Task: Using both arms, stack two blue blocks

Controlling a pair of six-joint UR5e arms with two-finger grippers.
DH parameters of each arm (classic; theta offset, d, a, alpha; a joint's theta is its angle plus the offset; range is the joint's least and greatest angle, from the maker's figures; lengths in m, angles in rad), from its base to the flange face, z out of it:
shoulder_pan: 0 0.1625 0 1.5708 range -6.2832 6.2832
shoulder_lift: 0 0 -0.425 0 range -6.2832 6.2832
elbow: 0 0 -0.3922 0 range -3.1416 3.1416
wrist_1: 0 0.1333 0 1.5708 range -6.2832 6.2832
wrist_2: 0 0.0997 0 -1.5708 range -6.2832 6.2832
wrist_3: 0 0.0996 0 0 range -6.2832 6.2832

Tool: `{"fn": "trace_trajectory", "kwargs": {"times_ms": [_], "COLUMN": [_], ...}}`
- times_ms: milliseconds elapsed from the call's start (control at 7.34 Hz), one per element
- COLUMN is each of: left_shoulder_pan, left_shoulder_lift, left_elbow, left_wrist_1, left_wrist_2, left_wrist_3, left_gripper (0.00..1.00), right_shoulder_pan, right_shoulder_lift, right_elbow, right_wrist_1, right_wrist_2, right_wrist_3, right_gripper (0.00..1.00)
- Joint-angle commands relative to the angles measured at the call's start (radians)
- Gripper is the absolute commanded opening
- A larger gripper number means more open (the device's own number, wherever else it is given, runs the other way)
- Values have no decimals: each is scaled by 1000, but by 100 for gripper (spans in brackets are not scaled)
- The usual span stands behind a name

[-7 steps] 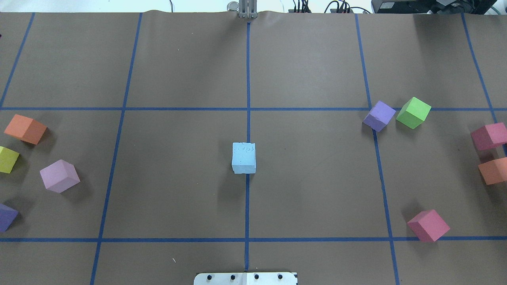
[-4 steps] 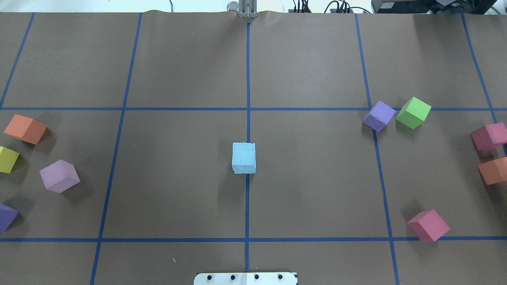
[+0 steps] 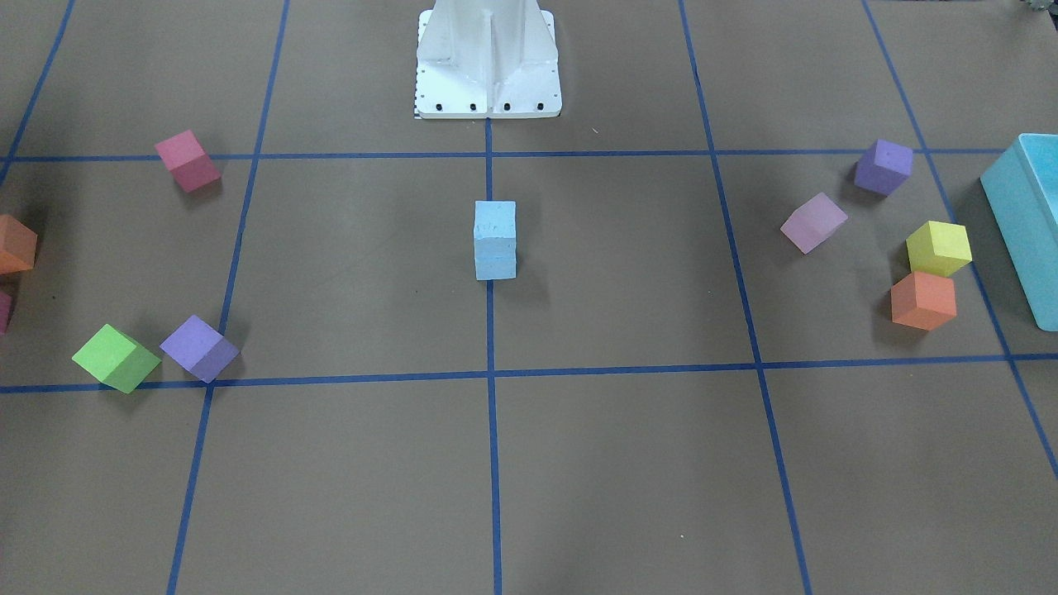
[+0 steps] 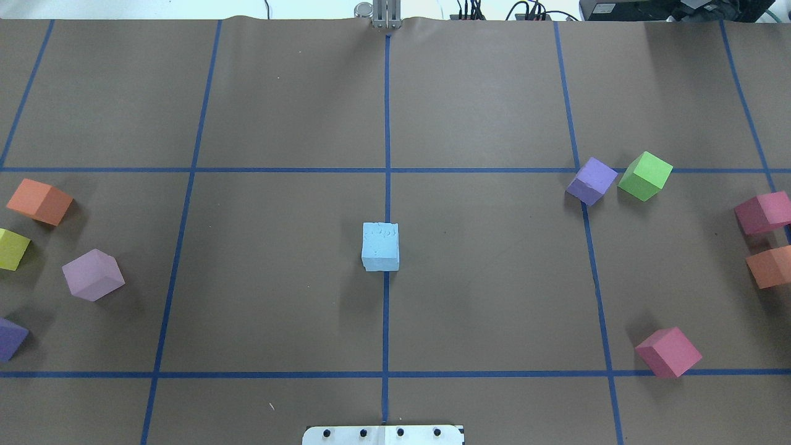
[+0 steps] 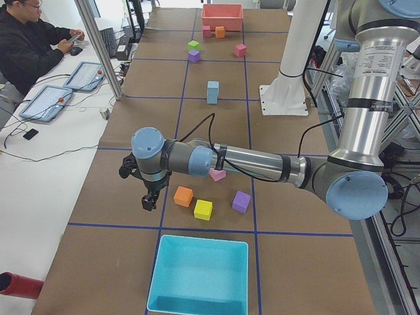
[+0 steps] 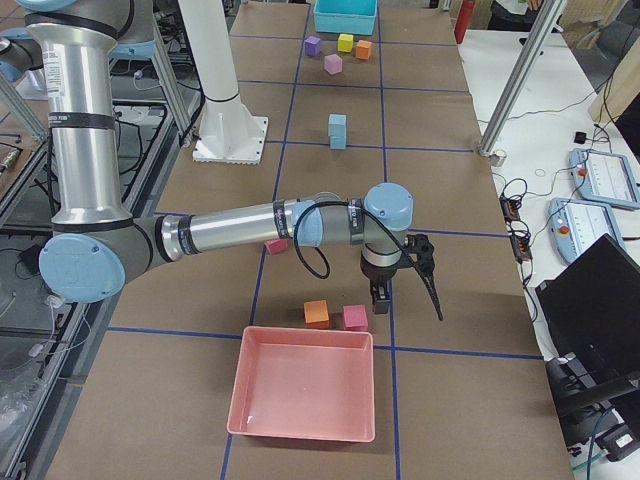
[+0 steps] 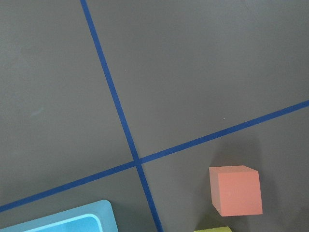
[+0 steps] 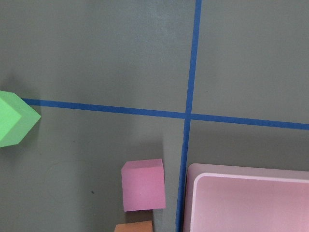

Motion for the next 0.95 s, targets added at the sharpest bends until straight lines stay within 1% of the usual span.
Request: {"fn": "trace_trajectory", "kwargs": {"times_ms": [0, 272, 817], "left_shoulder_pan": [-7, -7, -8], "left_shoulder_lift": [11, 11, 24], "left_elbow": [-4, -2, -2], "left_wrist_1": [7, 7, 2], "left_wrist_2": [-1, 0, -1], "left_wrist_3": [1, 1, 1], "left_gripper": [100, 100, 100], "right_shoulder_pan": [6, 12, 12], "right_shoulder_lift": [-6, -6, -7], "right_elbow": [-1, -1, -1], "right_wrist_1": [5, 5, 5], "right_wrist_2": [-9, -33, -34], "right_wrist_3": [-5, 0, 1], "right_gripper": [100, 100, 100]}}
